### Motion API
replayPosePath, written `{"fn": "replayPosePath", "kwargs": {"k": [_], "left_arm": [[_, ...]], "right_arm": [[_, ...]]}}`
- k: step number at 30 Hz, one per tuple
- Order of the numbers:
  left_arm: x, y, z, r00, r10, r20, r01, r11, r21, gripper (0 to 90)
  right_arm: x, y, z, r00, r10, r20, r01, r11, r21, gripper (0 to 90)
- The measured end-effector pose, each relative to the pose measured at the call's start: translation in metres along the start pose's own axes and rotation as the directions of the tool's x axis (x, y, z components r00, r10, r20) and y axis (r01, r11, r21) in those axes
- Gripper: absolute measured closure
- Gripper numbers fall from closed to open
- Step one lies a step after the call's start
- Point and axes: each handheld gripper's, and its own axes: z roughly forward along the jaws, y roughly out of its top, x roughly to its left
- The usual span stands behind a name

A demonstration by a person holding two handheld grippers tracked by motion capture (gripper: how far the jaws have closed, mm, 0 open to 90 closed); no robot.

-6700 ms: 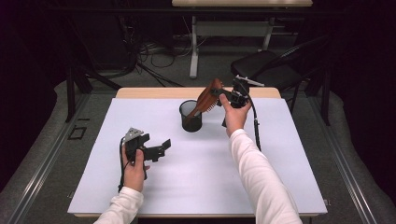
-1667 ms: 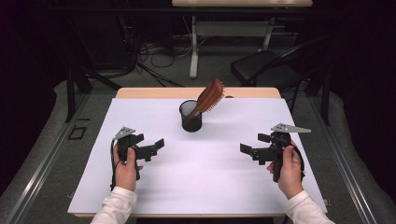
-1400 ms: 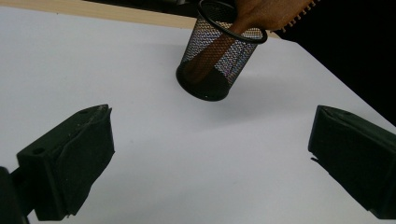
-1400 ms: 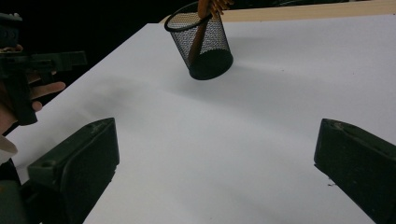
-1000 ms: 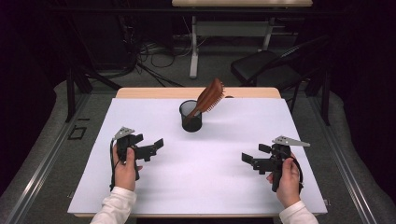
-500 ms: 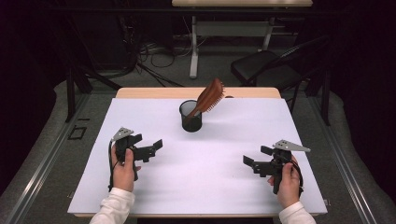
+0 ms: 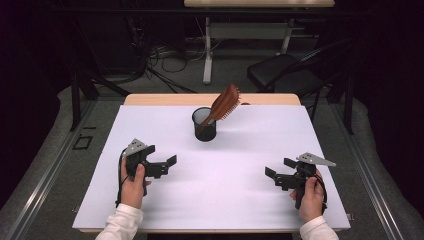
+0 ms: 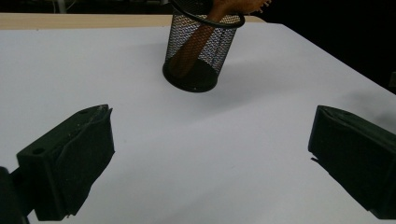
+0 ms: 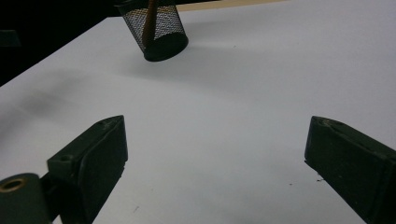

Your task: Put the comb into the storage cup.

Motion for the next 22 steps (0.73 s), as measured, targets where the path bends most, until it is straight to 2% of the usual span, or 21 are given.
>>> {"fn": "replayPosePath", "kwargs": {"k": [5,12,19,22], "left_arm": [[0.0,0.0,0.001,1.0,0.004,-0.002,-0.004,1.0,0.0,0.3],[0.0,0.002,0.005,0.9999,0.007,0.008,-0.007,1.0,-0.007,0.3],[0.002,0.002,0.006,1.0,0.001,0.0,-0.001,1.0,-0.006,0.3],[0.005,0.003,0.006,1.0,-0.006,-0.004,0.006,0.9999,-0.011,0.3]], "right_arm": [[-0.003,-0.002,0.0,0.9992,-0.012,0.038,0.012,1.0,0.002,5.5],[-0.008,-0.005,-0.005,0.9983,0.001,0.058,-0.001,1.0,0.004,5.5],[-0.014,-0.006,-0.008,0.9971,0.02,0.073,-0.021,1.0,0.008,5.5],[-0.015,-0.006,-0.008,0.9951,0.004,0.099,-0.006,1.0,0.018,5.5]]}}
